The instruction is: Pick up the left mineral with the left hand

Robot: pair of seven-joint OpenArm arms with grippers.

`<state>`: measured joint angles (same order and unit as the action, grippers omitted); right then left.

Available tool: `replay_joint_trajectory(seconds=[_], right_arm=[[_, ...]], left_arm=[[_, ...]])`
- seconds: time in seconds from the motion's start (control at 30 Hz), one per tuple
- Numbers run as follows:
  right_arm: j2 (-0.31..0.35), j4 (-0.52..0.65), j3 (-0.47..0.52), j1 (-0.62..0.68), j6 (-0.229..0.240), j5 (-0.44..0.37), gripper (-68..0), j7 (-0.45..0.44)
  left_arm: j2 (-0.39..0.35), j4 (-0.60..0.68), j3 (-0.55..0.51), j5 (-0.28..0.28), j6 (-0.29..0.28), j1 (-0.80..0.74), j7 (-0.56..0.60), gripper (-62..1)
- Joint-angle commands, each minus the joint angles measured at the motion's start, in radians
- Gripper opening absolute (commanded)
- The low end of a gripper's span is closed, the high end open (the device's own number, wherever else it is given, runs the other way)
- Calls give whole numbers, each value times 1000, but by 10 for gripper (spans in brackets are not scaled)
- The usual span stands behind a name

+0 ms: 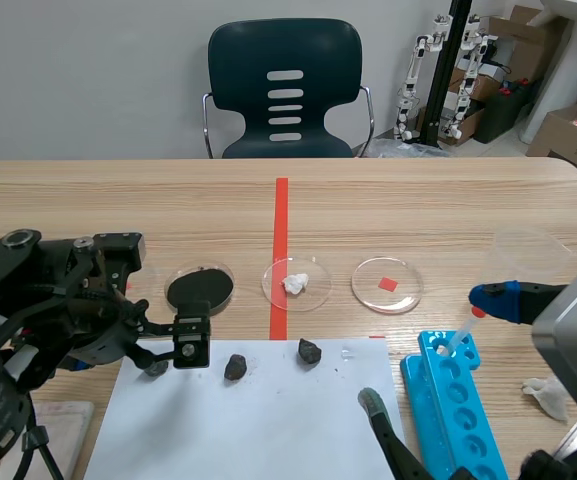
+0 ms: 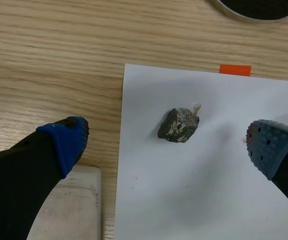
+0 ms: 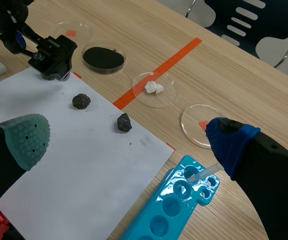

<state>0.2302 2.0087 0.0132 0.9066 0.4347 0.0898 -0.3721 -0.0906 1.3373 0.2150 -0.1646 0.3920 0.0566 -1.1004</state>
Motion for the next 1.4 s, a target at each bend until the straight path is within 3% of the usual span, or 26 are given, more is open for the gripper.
replay_joint_trajectory(seconds=[0.0, 0.37, 0.53, 0.93, 1.2, 1.37], right_arm=[[11, 8, 10, -7, 0, -11, 4, -15], [11, 8, 10, -7, 0, -11, 4, -15], [11, 8, 10, -7, 0, -11, 4, -15], [11, 8, 10, -7, 0, -11, 4, -15], [11, 8, 10, -7, 0, -11, 4, -15], [11, 8, 10, -7, 0, -11, 4, -15]], left_arm=[[5, 22, 0, 2, 2, 14, -3, 14], [10, 15, 39, 22, 2, 24, -34, 14], [10, 15, 82, 55, 2, 24, -39, -15], [10, -56, 100, 57, 10, 74, -43, -21], [10, -56, 100, 53, 10, 76, -45, -167], [10, -58, 100, 53, 10, 76, -45, -213]])
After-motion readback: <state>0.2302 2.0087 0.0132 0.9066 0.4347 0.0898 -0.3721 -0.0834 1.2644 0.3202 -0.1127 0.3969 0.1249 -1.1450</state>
